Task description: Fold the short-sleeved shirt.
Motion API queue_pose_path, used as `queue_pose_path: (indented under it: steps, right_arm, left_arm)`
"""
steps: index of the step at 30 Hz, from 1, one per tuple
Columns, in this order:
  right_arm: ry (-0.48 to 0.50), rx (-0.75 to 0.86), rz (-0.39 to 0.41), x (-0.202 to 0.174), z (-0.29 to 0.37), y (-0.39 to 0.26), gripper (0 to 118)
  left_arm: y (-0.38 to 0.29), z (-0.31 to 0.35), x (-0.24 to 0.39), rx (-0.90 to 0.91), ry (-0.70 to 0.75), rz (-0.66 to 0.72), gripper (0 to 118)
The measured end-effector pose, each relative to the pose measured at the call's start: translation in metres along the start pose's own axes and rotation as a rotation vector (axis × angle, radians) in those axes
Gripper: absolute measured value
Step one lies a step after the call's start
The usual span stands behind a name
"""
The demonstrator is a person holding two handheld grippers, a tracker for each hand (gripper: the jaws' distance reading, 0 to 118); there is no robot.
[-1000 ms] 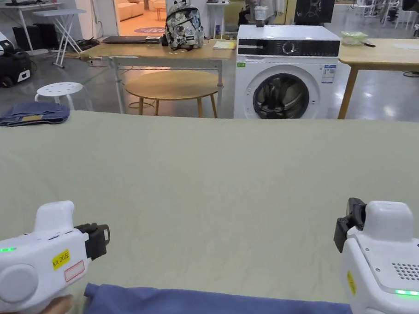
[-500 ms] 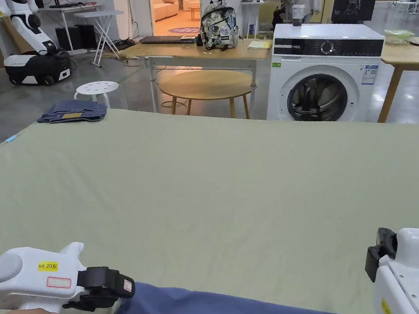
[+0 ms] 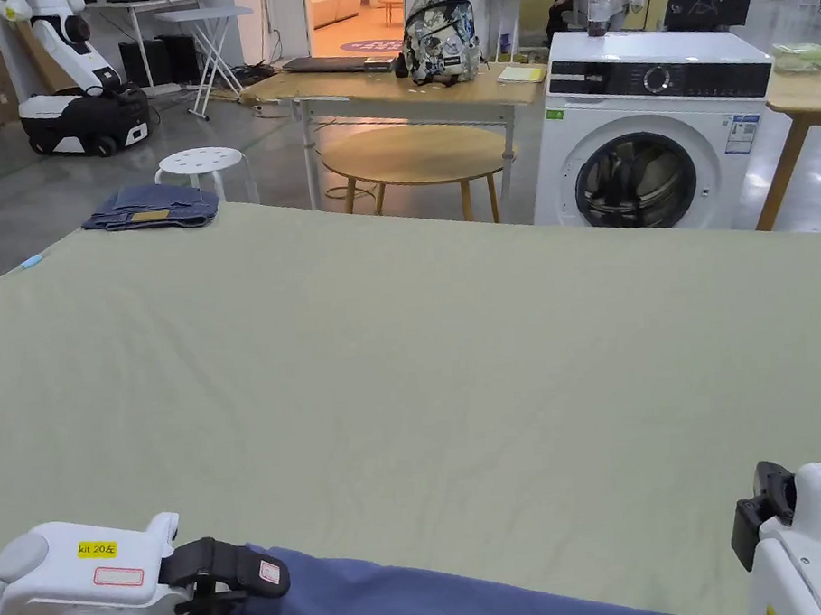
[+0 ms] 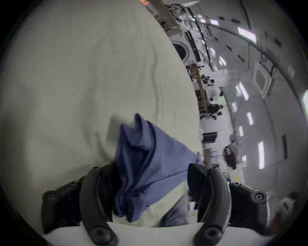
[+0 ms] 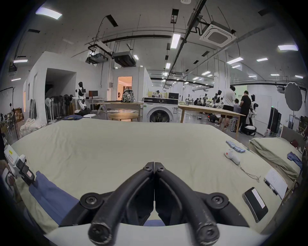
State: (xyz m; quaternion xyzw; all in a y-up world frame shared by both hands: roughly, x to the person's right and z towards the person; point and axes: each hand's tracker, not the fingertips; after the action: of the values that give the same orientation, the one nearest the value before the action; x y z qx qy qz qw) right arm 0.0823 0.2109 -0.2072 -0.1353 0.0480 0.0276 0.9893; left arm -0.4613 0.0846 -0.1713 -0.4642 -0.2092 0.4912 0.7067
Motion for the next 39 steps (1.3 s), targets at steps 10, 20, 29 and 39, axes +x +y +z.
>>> queue_pose_path:
  steps: [10, 20, 29, 39]
  right_arm:
    - [0.001, -0.017, -0.018, -0.001, -0.002, -0.004, 0]
    - [0.006, -0.015, -0.012, -0.001, -0.002, -0.003, 0]
    - [0.011, -0.004, -0.012, -0.002, -0.003, 0.003, 0]
    - [0.032, -0.005, -0.01, -0.008, -0.003, 0.003, 0]
  left_arm:
    - [-0.022, -0.026, 0.01, 0.052, 0.071, 0.013, 6]
    - [-0.007, 0.003, 0.046, 0.105, 0.152, -0.146, 1]
    - [0.003, 0.051, 0.085, 0.174, 0.312, -0.257, 1]
    - [-0.013, 0.037, 0.117, 0.154, 0.21, -0.261, 1]
